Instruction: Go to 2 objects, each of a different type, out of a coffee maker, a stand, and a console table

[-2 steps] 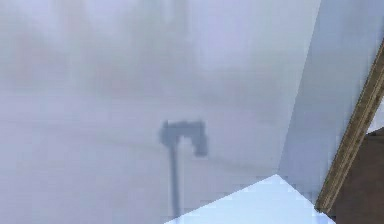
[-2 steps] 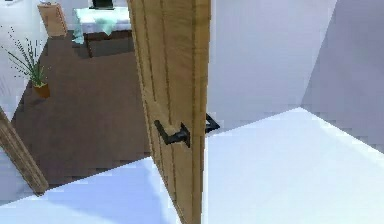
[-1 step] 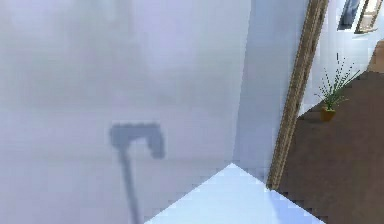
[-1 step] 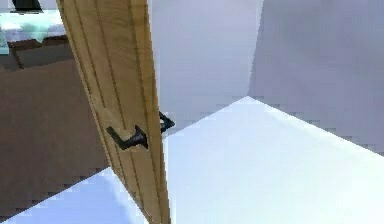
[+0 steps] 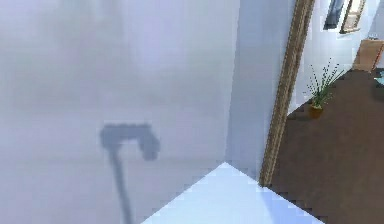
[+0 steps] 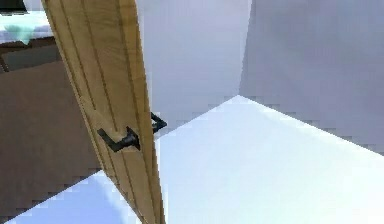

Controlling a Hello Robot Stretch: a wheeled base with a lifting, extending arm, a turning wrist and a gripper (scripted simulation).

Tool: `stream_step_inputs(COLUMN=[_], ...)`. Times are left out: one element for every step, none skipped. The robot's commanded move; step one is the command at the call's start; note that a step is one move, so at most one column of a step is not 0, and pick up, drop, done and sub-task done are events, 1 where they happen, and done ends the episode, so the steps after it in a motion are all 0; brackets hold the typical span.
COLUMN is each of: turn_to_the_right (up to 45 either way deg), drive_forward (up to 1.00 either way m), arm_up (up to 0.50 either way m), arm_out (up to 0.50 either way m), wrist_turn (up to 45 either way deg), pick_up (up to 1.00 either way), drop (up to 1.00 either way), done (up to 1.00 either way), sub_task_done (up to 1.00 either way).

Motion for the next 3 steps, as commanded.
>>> stream_step_inputs(turn_to_the_right=[0.0,45.0,0.0], drive_forward=[0.4,0.0,0.9], arm_up=[0.0,0.0,0.0], arm_out=[0.0,0.0,0.0], wrist_turn=[0.0,0.0,0.0], pick_up=[0.0,0.0,0.0], drop=[0.0,0.0,0.0], done=[0.0,0.0,0.0], sub_task_done=[0.0,0.0,0.0])
